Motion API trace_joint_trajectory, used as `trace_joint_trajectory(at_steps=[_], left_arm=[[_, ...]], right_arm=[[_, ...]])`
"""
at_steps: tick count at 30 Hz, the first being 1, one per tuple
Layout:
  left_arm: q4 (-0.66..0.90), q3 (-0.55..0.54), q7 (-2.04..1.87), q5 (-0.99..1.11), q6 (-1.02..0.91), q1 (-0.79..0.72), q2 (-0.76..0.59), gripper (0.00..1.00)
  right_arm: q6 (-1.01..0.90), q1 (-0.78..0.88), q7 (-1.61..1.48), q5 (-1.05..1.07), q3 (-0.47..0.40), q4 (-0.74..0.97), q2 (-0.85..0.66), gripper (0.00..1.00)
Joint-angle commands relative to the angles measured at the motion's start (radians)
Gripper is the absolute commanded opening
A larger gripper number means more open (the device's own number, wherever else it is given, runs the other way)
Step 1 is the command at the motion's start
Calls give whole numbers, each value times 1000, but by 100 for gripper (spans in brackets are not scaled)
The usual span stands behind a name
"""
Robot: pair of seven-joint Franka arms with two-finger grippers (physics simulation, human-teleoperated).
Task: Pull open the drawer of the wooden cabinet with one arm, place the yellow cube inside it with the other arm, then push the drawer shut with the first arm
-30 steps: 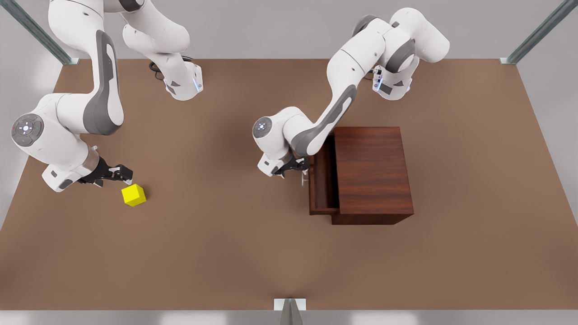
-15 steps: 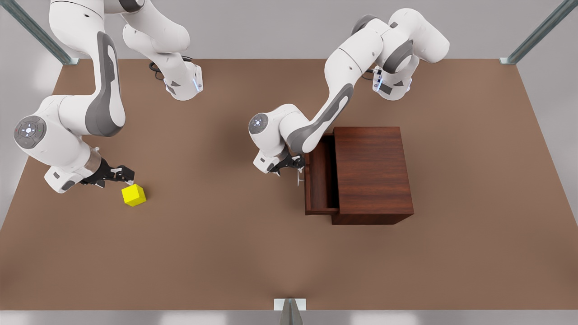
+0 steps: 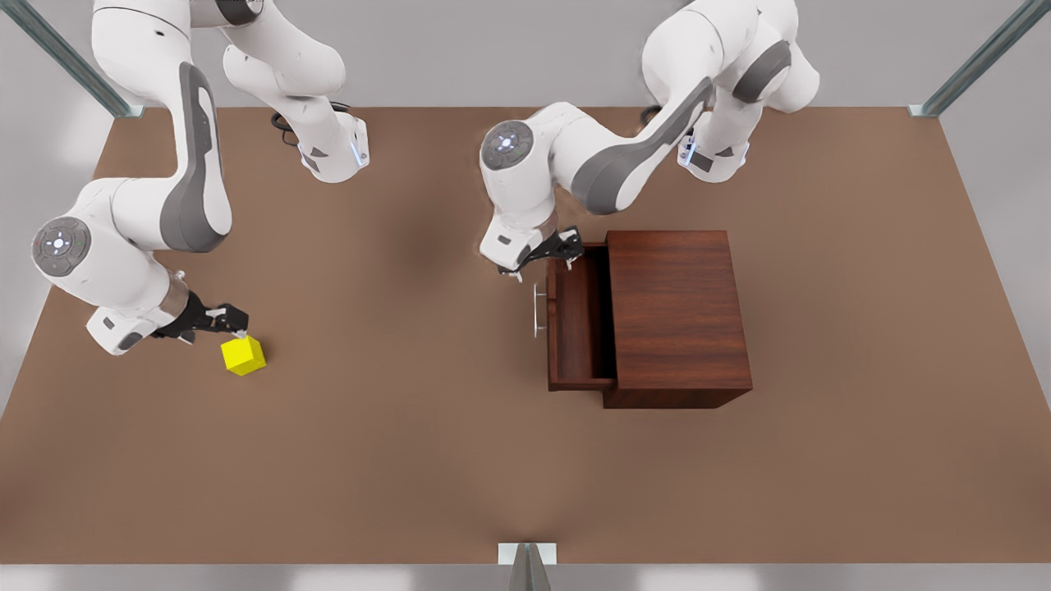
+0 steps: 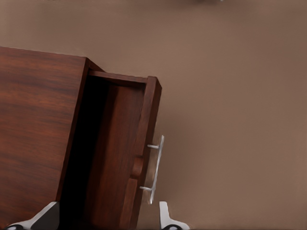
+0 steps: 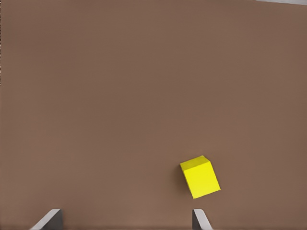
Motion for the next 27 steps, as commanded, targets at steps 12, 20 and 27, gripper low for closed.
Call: trace_joint_trajectory(at_steps=[12,20,27], left_arm=[[-377,39,1084,-226,63,628,-207,100],[-377,39,1075,-226,37,633,-210,100],[-377,39,1075,-226,37,633,-210,100]], right_arm=[[291,-137,-75,-157,16,-241,111,100],[382,-224,-194,-159,64,-265,175,100],[440,-239,-233,-159,75,-242,241,100]])
